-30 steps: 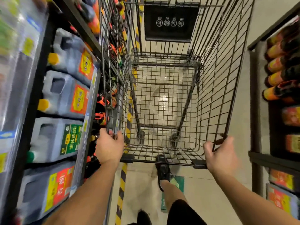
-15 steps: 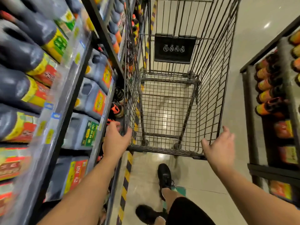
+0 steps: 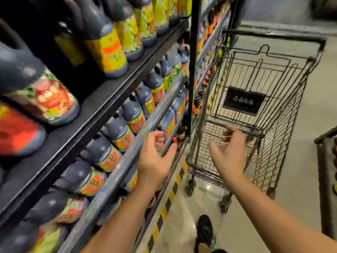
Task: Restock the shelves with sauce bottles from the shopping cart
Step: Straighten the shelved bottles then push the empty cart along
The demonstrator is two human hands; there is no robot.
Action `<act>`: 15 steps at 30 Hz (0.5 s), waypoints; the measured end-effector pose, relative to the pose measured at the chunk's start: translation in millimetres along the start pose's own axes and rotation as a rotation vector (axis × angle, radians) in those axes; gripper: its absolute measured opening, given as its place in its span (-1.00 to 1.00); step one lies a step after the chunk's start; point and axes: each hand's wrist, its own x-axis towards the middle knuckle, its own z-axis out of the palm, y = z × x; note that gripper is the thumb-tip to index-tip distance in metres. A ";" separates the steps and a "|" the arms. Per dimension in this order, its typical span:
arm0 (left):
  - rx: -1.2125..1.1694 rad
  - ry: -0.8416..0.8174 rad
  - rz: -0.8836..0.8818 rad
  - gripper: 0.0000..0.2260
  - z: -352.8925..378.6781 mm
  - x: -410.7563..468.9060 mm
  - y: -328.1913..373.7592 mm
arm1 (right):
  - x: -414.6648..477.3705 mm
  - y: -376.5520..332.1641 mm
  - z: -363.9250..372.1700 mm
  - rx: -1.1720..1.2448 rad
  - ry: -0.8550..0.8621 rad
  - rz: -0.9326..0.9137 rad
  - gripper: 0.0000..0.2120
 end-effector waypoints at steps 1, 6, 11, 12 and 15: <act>0.001 0.024 0.010 -0.69 -16.9 -6.8 8.2 | -8.7 -21.1 1.2 0.044 -0.002 -0.047 -0.45; 0.032 0.176 0.126 -0.65 -95.7 -49.1 43.7 | -57.2 -117.7 3.6 0.281 -0.048 -0.357 -0.50; 0.038 0.405 0.152 -0.67 -174.6 -92.1 55.4 | -111.7 -201.9 4.6 0.458 -0.142 -0.601 -0.54; 0.048 0.442 0.159 -0.67 -189.2 -99.7 55.9 | -121.7 -215.1 5.2 0.479 -0.161 -0.641 -0.55; 0.086 0.553 0.171 -0.69 -230.0 -120.7 56.3 | -148.6 -248.5 8.9 0.532 -0.220 -0.726 -0.55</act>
